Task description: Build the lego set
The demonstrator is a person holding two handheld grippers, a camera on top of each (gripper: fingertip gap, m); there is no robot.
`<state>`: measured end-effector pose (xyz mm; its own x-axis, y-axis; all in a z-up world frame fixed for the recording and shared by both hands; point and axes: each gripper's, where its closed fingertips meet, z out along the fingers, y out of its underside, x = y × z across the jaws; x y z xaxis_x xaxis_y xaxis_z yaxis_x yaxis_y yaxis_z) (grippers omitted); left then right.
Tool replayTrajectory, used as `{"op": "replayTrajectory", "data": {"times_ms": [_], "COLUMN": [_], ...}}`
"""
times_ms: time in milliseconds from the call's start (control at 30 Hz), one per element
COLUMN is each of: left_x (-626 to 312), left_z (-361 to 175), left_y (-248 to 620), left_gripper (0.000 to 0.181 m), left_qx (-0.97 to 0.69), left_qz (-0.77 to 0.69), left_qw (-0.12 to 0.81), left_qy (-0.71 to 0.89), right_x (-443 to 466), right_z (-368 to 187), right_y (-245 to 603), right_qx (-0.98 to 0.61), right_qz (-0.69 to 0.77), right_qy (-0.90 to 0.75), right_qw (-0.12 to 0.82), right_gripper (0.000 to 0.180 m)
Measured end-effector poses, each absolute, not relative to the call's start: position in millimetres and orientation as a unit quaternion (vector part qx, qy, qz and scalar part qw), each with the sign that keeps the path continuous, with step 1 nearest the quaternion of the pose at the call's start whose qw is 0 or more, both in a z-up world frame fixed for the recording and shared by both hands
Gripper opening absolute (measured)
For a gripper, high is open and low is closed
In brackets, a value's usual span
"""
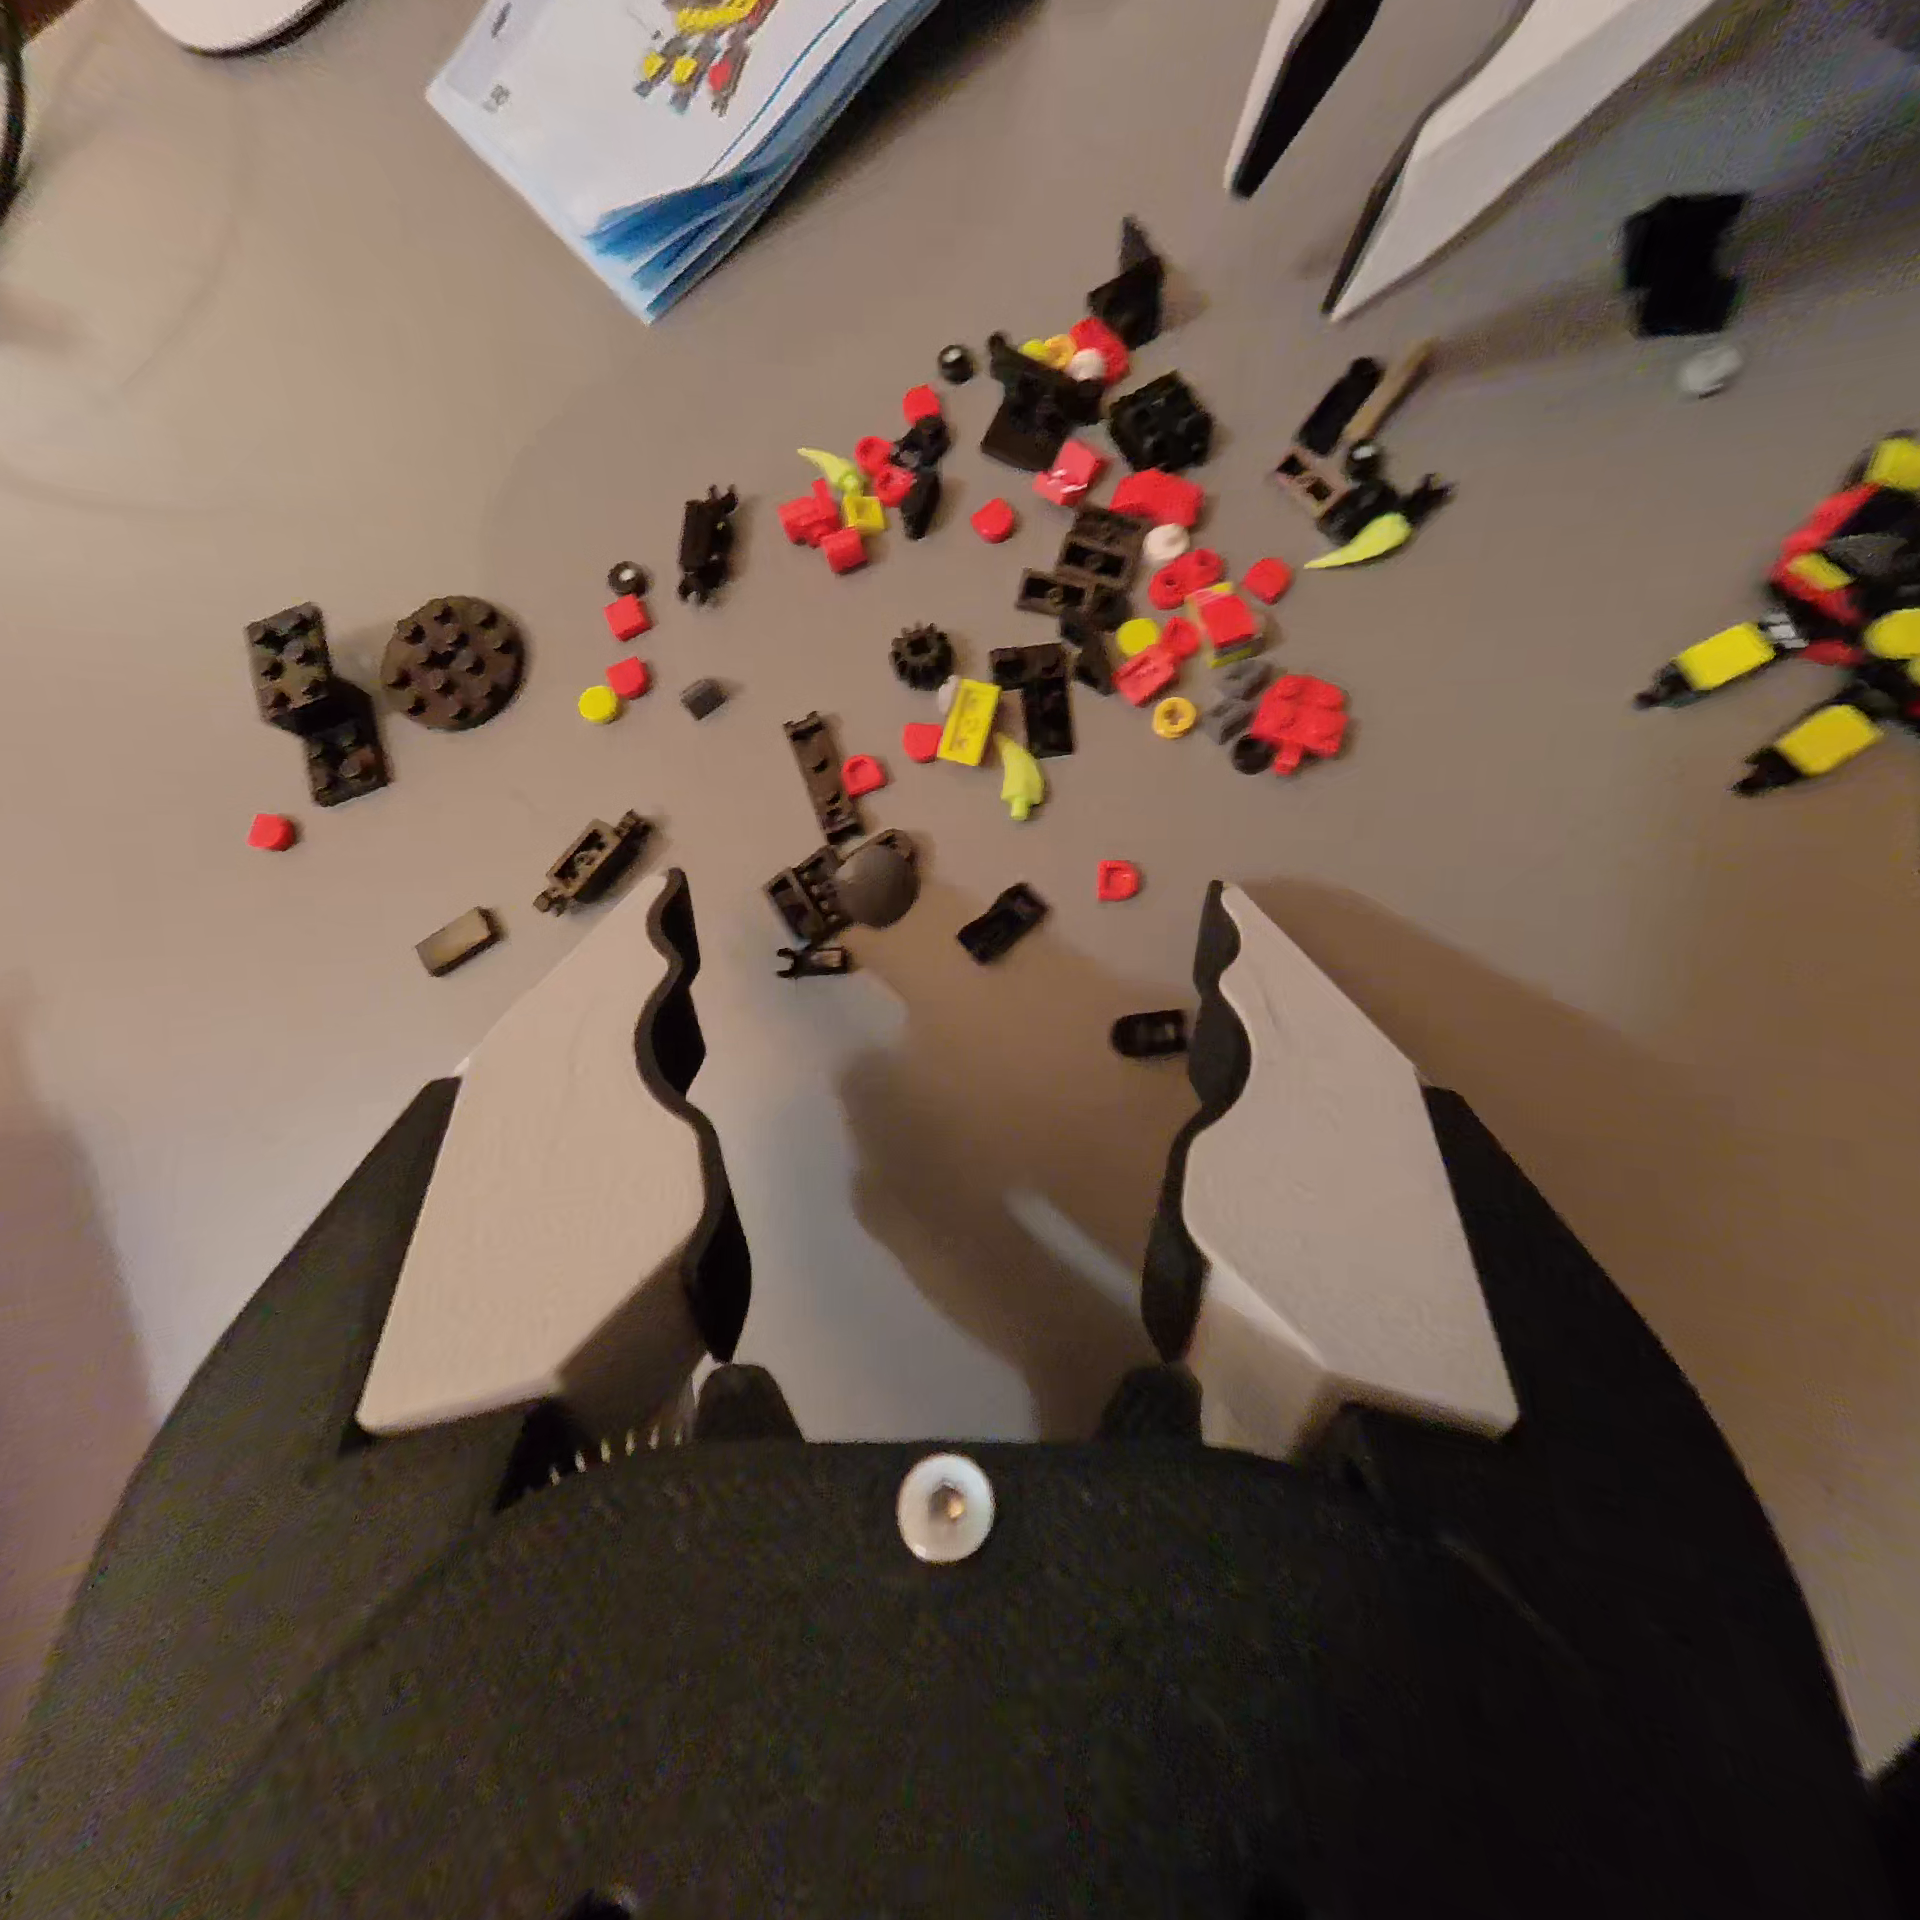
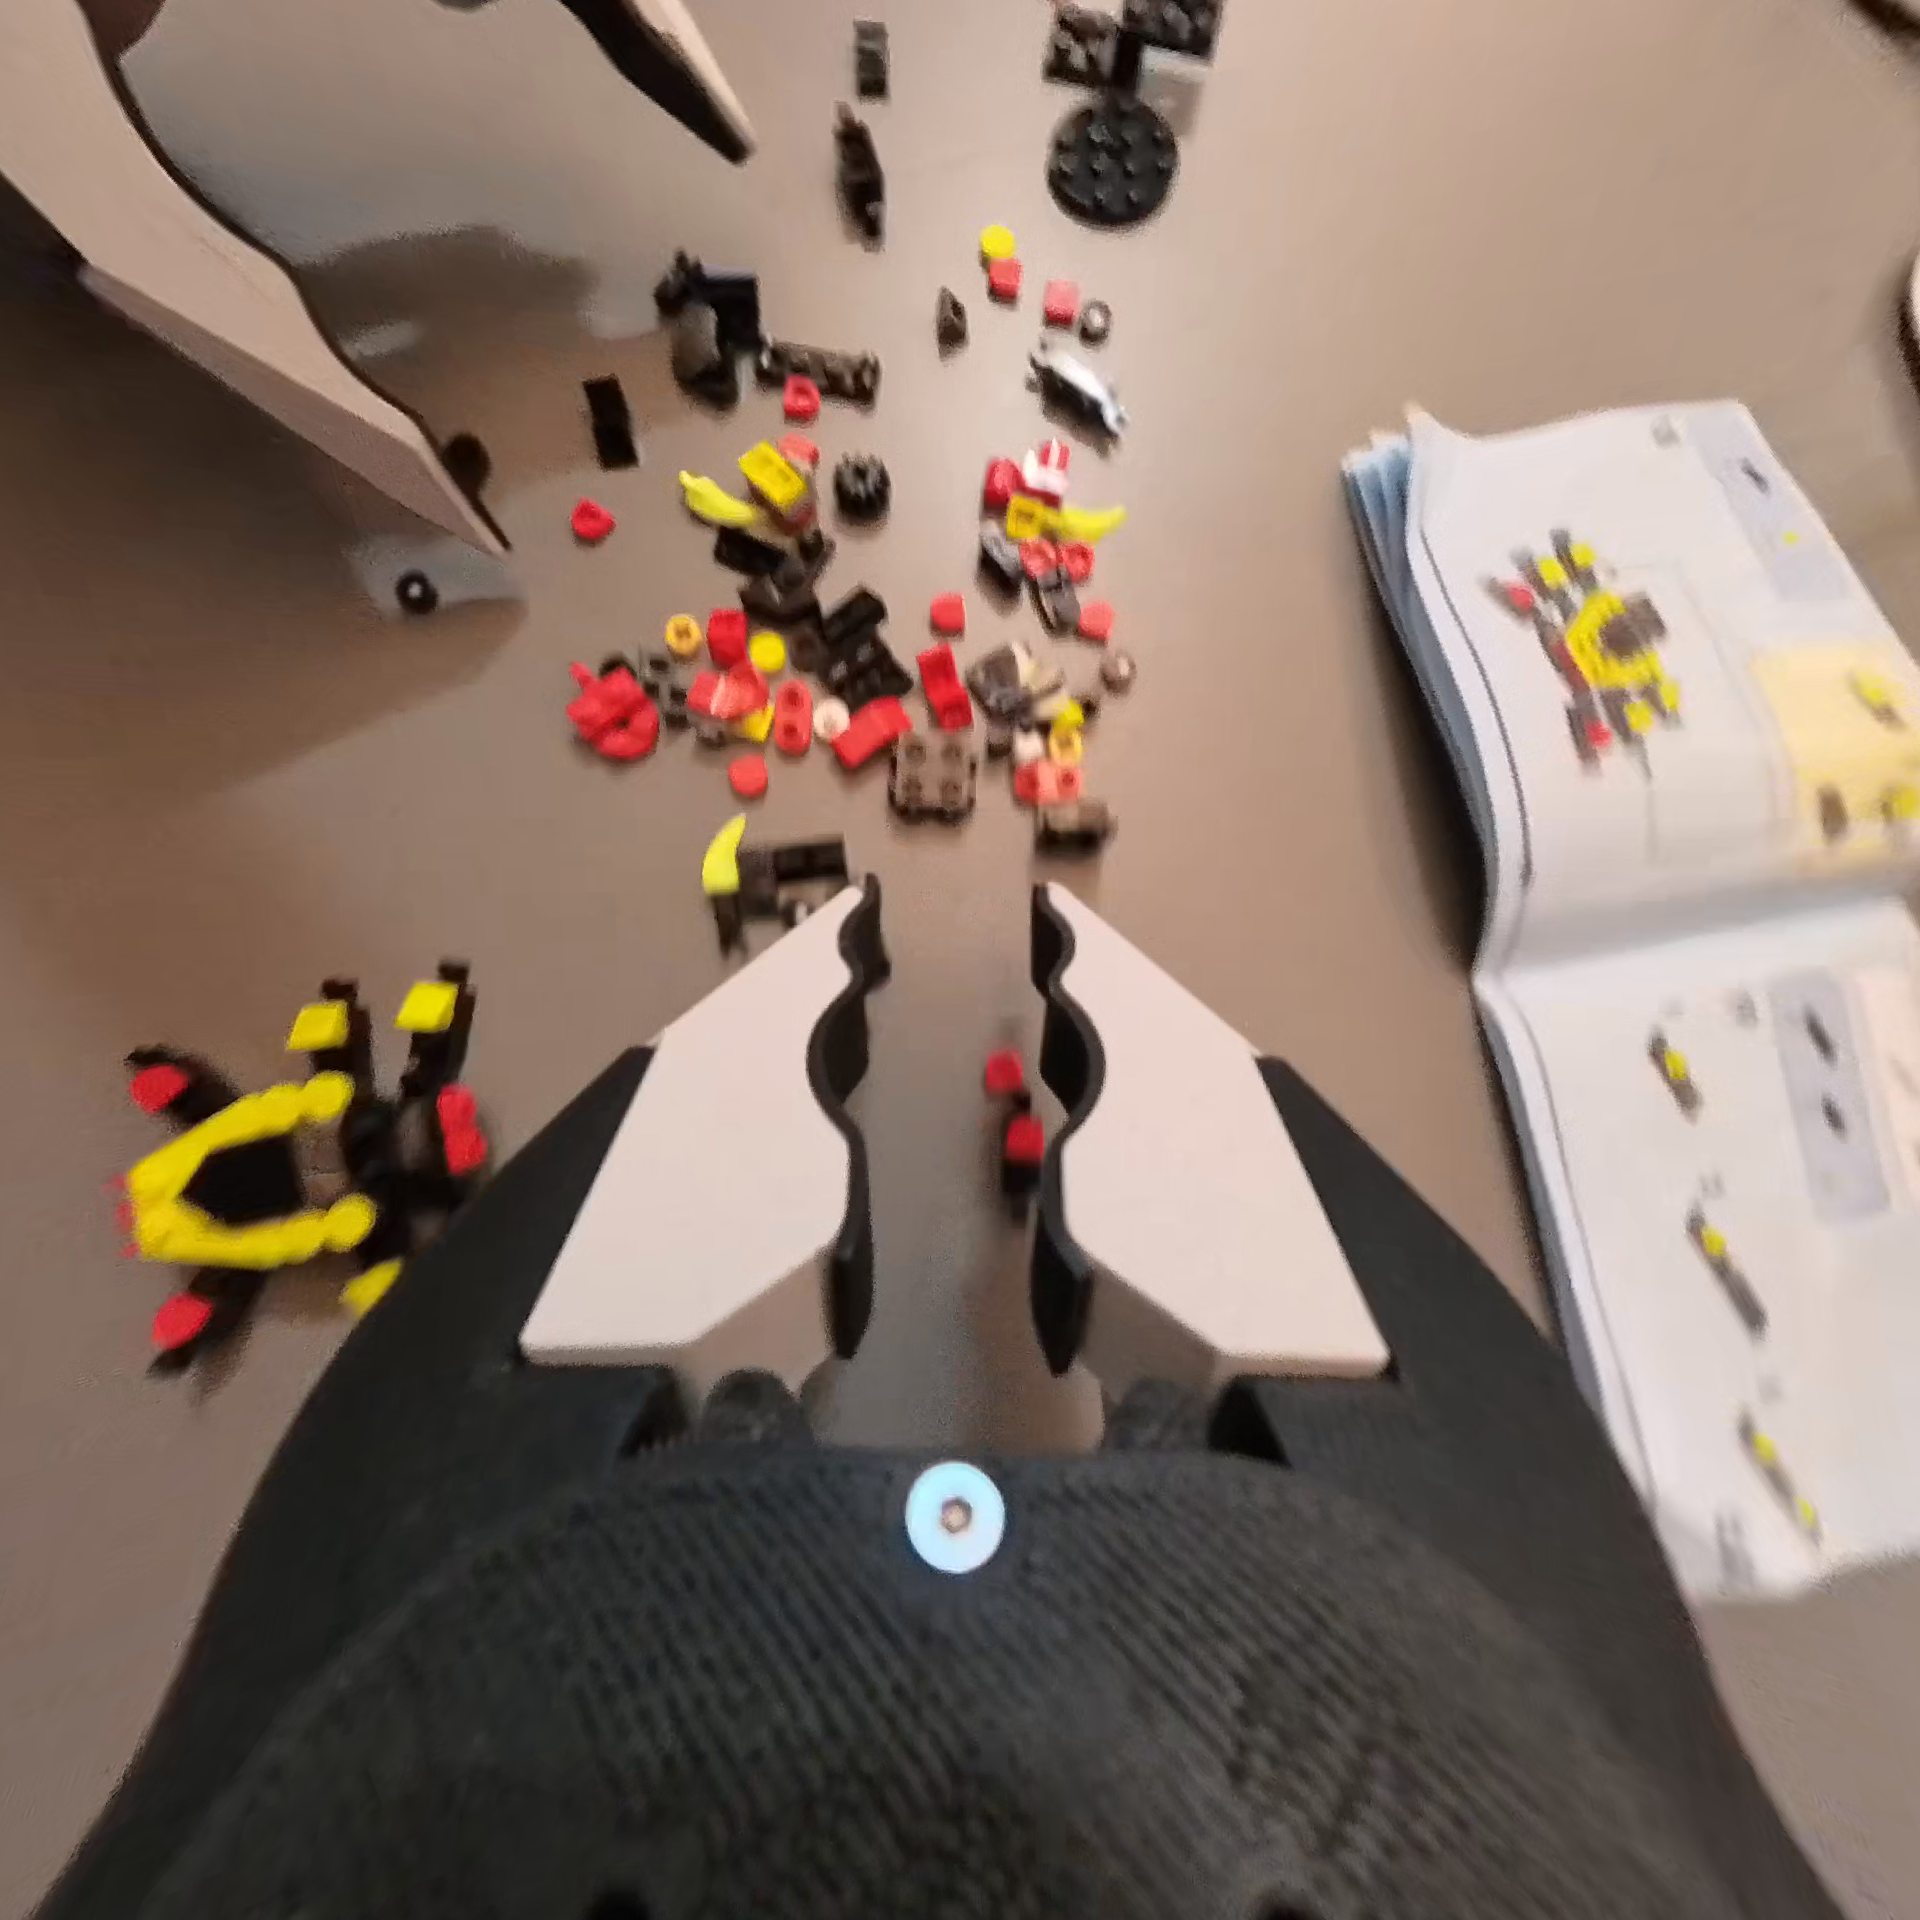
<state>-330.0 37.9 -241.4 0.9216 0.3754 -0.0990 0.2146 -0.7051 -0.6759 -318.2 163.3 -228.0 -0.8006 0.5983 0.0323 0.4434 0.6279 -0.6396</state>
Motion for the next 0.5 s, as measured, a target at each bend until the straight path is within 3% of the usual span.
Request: {"op": "replayTrajectory", "data": {"times_ms": [233,500], "left_x": [-308,-312], "left_z": [-246,-247], "left_y": [51,53], "left_gripper": [0.095,0.095], "left_qx": [-0.925,-0.924], "left_qz": [0.084,0.094], "left_qw": [0.354,0.353], "left_qy": [-0.115,-0.117], "right_x": [-249,-250], "right_z": [-238,-251], "right_y": [229,203], "right_qx": [-0.394,-0.400], "right_qz": [0.254,0.286], "right_qy": [-0.877,-0.864], "right_qw": [0.106,0.111], "right_gripper": [0.027,0.021]}}
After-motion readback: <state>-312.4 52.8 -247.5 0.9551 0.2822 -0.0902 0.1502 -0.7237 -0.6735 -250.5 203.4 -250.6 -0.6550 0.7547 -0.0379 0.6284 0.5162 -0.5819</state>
